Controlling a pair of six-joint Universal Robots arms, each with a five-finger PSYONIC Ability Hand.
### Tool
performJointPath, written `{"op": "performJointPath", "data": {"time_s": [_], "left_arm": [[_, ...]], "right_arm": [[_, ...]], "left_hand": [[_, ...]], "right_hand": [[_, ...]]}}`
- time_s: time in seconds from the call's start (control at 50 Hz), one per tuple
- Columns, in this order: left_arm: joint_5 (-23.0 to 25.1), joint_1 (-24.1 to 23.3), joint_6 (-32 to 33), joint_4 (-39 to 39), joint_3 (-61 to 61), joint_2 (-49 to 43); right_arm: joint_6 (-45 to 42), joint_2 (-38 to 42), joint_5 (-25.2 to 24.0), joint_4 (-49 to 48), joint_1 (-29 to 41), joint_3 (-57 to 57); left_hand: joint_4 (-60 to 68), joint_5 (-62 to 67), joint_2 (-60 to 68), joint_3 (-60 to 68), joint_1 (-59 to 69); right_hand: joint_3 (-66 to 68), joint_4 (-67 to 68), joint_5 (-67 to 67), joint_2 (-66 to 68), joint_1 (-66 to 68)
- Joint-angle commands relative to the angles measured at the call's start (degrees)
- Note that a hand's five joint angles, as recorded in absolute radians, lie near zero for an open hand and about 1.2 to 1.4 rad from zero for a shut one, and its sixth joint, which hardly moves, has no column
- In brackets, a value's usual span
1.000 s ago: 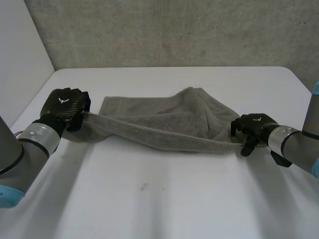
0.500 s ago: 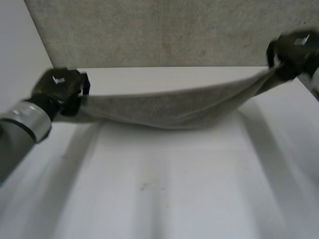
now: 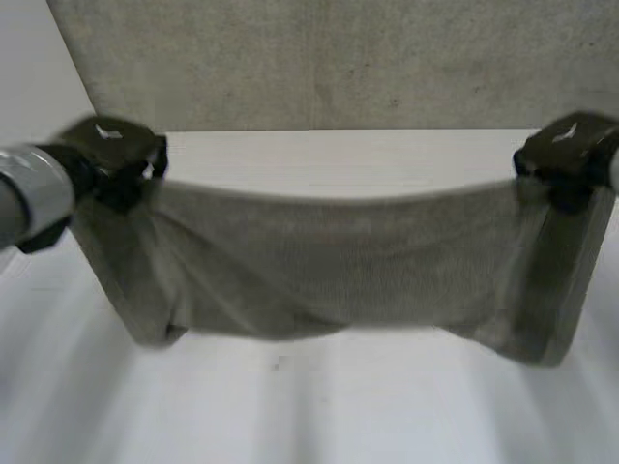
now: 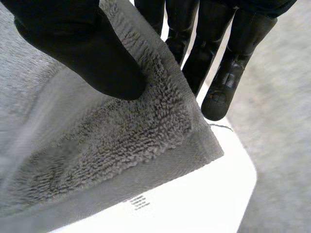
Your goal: Fold the towel.
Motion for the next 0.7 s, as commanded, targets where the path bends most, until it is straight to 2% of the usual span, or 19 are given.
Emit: {"op": "performJointPath", "data": {"time_s": [0.02,0.04,0.08,0.1,0.12,0.14,0.16,0.18,0.22,0.24,0.28,0.32,0.34,0.4,0.48,0.62,0.7], "left_arm": [[0.0,-2.0,-0.2,3.2,9.3,-15.2],[0.0,-2.0,-0.2,3.3,9.3,-15.2],[0.1,-2.6,-0.2,6.0,13.6,-17.4],[0.0,-3.3,-0.4,11.1,19.0,-18.5],[0.0,-3.3,-0.4,11.2,19.1,-18.6],[0.0,-3.4,-0.4,16.7,23.3,-18.7],[0.0,-3.5,-0.5,22.2,26.3,-18.6],[0.0,-3.5,-0.5,22.2,26.4,-18.6],[-0.4,-3.5,-0.9,33.2,29.4,-17.6],[-0.4,-3.4,-1.1,37.8,29.4,-16.5],[-0.4,-3.4,-1.1,37.9,29.4,-16.4],[-0.8,-2.7,-3.1,45.9,27.5,-14.3],[-1.0,-2.6,-4.5,46.4,25.4,-13.8],[-1.0,-2.2,-6.1,46.2,23.0,-13.5],[-0.3,-0.7,-10.1,46.1,10.4,-12.1],[0.4,0.0,-9.9,46.4,-6.5,-12.0],[2.8,0.1,-9.6,46.8,-17.4,-12.9]], "right_arm": [[-0.2,13.6,5.0,-8.0,4.2,-10.7],[-0.2,13.6,5.0,-8.1,4.2,-10.8],[1.9,14.7,5.6,-17.6,5.0,-16.1],[1.9,14.7,5.6,-17.6,5.0,-16.1],[3.7,14.4,5.8,-24.1,5.1,-18.1],[5.9,13.3,5.8,-31.9,5.2,-18.9],[6.0,13.3,5.8,-32.0,5.2,-18.9],[6.0,13.3,5.8,-32.0,5.2,-18.9],[10.6,7.4,6.3,-50.0,5.2,-16.1],[11.5,5.1,6.3,-54.3,5.2,-13.8],[11.9,3.1,6.3,-56.6,5.2,-11.3],[12.2,0.4,5.8,-55.9,5.1,-7.2],[12.2,0.4,5.8,-55.9,5.1,-7.2],[12.2,-0.2,5.3,-52.9,5.0,-3.7],[12.1,0.1,3.3,-46.5,4.8,1.9],[12.0,3.5,0.8,-43.1,4.6,9.3],[11.4,8.0,0.4,-42.7,4.5,14.5]], "left_hand": [[10.2,10.6,10.2,10.3,13.7],[10.2,10.6,10.2,10.3,13.7],[10.2,10.6,10.2,10.3,13.7],[10.2,10.6,10.2,10.3,13.7],[10.2,10.6,10.2,10.3,13.7],[10.2,10.6,10.2,10.3,13.7],[10.2,10.6,10.2,10.3,13.7],[10.2,10.6,10.2,10.3,13.7],[10.2,10.6,10.2,10.3,13.7],[10.2,10.6,10.2,10.3,13.7],[10.2,10.6,10.2,10.3,13.7],[10.2,10.6,10.2,10.3,13.7],[10.2,10.6,10.2,10.3,13.7],[10.2,10.6,10.2,10.3,13.7],[10.2,10.6,10.2,10.3,13.7],[10.2,10.6,10.2,10.3,13.7],[10.2,10.6,10.2,10.3,13.7]], "right_hand": [[10.4,10.3,10.8,10.5,0.3],[10.4,10.3,10.8,10.5,0.3],[10.4,10.3,10.8,10.5,0.3],[10.4,10.3,10.8,10.5,0.3],[10.4,10.3,10.8,10.5,0.3],[10.4,10.3,10.8,10.5,0.3],[10.4,10.3,10.8,10.5,0.3],[10.4,10.3,10.8,10.5,0.3],[10.4,10.3,10.8,10.5,0.3],[10.4,10.3,10.8,10.5,0.3],[10.4,10.3,10.8,10.5,0.3],[10.4,10.3,10.8,10.5,0.3],[10.4,10.3,10.8,10.5,0.3],[10.4,10.3,10.8,10.5,0.3],[10.4,10.3,10.8,10.5,0.3],[10.4,10.3,10.8,10.5,0.3],[10.4,10.3,10.8,10.5,0.3]]}}
